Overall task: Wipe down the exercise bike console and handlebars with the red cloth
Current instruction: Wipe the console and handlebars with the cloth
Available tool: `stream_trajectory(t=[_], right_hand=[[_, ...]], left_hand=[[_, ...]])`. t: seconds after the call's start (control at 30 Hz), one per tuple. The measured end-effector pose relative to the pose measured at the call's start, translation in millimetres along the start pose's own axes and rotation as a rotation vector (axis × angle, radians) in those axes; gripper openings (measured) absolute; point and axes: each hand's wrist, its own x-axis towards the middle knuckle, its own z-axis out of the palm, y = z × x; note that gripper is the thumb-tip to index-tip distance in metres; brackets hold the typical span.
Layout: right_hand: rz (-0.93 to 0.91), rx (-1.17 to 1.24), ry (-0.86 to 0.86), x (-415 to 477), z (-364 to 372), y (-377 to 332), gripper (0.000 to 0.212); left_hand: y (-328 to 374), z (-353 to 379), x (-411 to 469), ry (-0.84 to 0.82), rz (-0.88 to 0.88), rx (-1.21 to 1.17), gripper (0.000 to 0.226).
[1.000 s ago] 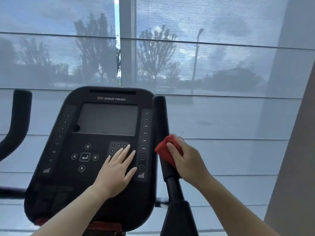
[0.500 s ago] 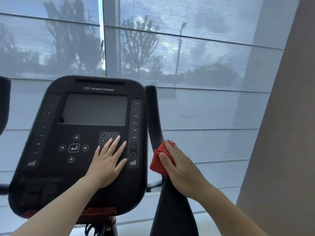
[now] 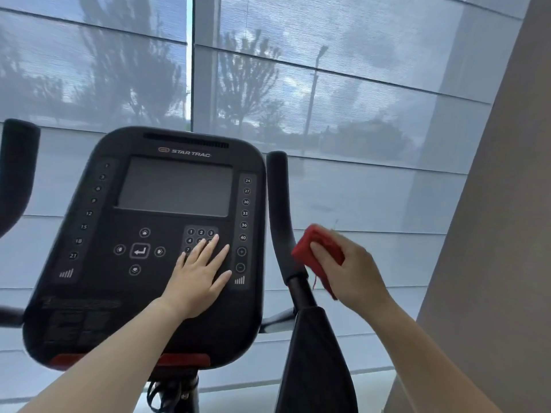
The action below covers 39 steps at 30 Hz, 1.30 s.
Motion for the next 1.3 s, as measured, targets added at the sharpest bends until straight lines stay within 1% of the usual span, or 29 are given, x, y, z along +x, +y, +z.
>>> stream_trajectory(t=[0.03, 0.07, 0.13, 0.17, 0.23, 0.4, 0.5, 0.63, 0.73, 0.83, 0.93, 1.0, 1.07, 1.1, 1.17, 1.23, 1.3], right_hand=[[-0.013, -0.017, -0.021, 4, 5, -4, 0.032], [-0.032, -0.055, -0.083, 5, 11, -5, 0.037], [-0.098, -0.22, -0.232, 0, 26, -3, 0.044], [-0.121, -0.278, -0.262, -3, 29, -2, 0.046], [-0.127, -0.28, -0.272, -7, 28, 1, 0.047], [-0.144, -0.215, -0.206, -9, 21, 3, 0.04], [-0.137, -0.237, -0.189, -7, 28, 0, 0.036], [-0.155, -0.298, -0.197, -12, 23, 5, 0.04], [-0.177, -0.228, -0.14, -10, 14, 5, 0.036], [-0.268, -0.189, -0.032, 9, 9, -11, 0.038], [-0.428, -0.226, 0.122, 43, 6, -37, 0.038], [-0.487, -0.244, 0.205, 69, 9, -52, 0.042], [-0.532, -0.282, 0.242, 89, 17, -60, 0.046], [-0.553, -0.317, 0.222, 96, 23, -60, 0.047], [-0.571, -0.428, 0.113, 104, 37, -51, 0.052], [-0.541, -0.522, 0.01, 103, 49, -31, 0.058], [-0.488, -0.513, -0.026, 101, 53, -15, 0.063]], left_hand=[[0, 0, 0, -0.001, 0.003, 0.001, 0.058], [-1, 0, 0, -0.002, 0.006, 0.006, 0.058], [-1, 1, 1, 0.0, 0.009, 0.009, 0.058], [-2, 2, 2, 0.005, 0.009, 0.005, 0.058], [-2, 3, 2, 0.012, 0.009, 0.001, 0.058], [-3, 7, 3, 0.026, 0.013, 0.015, 0.058], [-3, 7, 4, 0.026, 0.012, 0.004, 0.058], [-2, 6, 3, 0.022, 0.012, 0.009, 0.058], [-3, 7, 4, 0.026, 0.016, -0.003, 0.058], [-3, 6, 3, 0.022, 0.012, -0.005, 0.058], [-1, 4, 3, 0.02, 0.008, -0.017, 0.058], [-1, 2, 3, 0.021, 0.009, -0.017, 0.057], [-2, 2, 3, 0.019, 0.014, -0.024, 0.057], [-2, 2, 2, 0.019, 0.016, -0.029, 0.057], [-3, 1, 2, 0.018, 0.019, -0.03, 0.057], [-5, 1, 3, 0.012, 0.022, -0.029, 0.056], [-6, 2, 5, 0.013, 0.023, -0.025, 0.057]])
